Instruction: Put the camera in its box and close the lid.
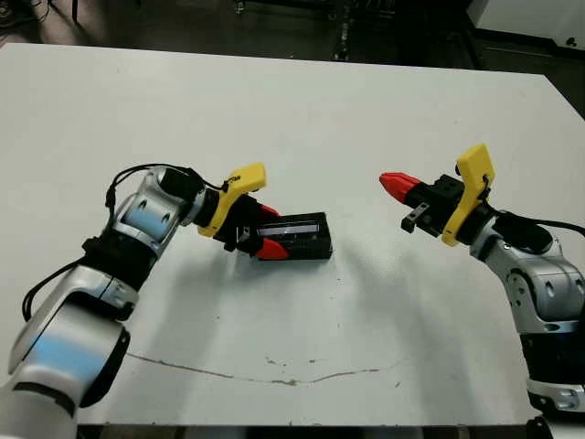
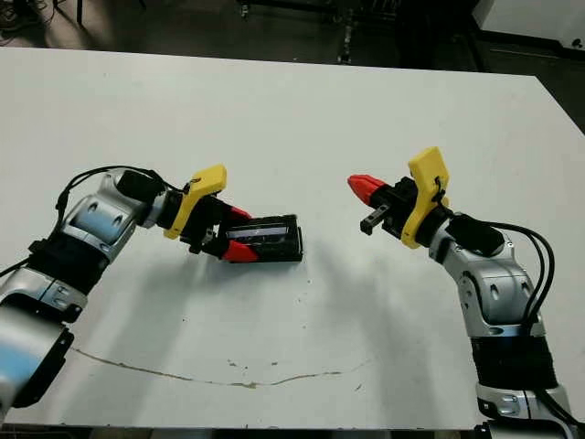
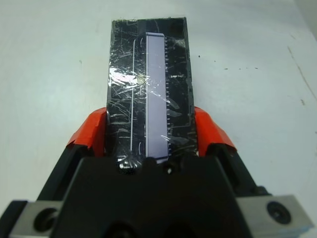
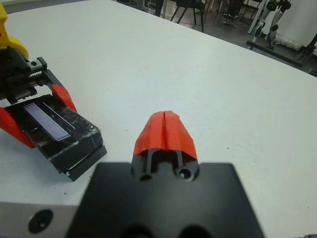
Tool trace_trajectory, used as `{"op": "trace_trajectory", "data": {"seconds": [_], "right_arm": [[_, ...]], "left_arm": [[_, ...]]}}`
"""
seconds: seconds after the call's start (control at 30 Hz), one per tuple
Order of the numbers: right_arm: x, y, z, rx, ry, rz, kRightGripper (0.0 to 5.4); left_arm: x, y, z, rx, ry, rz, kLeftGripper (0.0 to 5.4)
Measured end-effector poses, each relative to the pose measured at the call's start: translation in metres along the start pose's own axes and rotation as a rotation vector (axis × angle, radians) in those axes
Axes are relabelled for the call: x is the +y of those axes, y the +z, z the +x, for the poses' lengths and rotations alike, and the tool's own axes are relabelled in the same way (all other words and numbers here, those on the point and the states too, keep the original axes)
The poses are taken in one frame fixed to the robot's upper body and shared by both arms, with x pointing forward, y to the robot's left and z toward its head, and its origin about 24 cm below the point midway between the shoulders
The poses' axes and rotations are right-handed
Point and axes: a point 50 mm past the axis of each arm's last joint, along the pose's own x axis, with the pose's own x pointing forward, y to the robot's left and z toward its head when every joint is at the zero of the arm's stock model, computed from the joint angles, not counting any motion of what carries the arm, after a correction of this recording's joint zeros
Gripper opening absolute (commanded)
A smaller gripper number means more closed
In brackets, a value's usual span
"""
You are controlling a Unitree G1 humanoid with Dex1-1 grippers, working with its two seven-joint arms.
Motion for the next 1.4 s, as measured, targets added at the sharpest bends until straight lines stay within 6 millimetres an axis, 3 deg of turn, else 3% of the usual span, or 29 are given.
{"op": "trace_trajectory", "data": {"seconds": [0.77, 1.4], "right_arm": [[0.001, -0.001, -0.001, 0.001, 0.001, -0.001, 0.00], [0.001, -0.001, -0.001, -0.001, 0.002, 0.002, 0.00]], "left_arm": [[-0.003, -0.001, 0.016, 0.062, 0.033, 0.001, 3.16], [-0.011, 0.002, 0.006, 0.175, 0.102, -0.071, 3.16]]}}
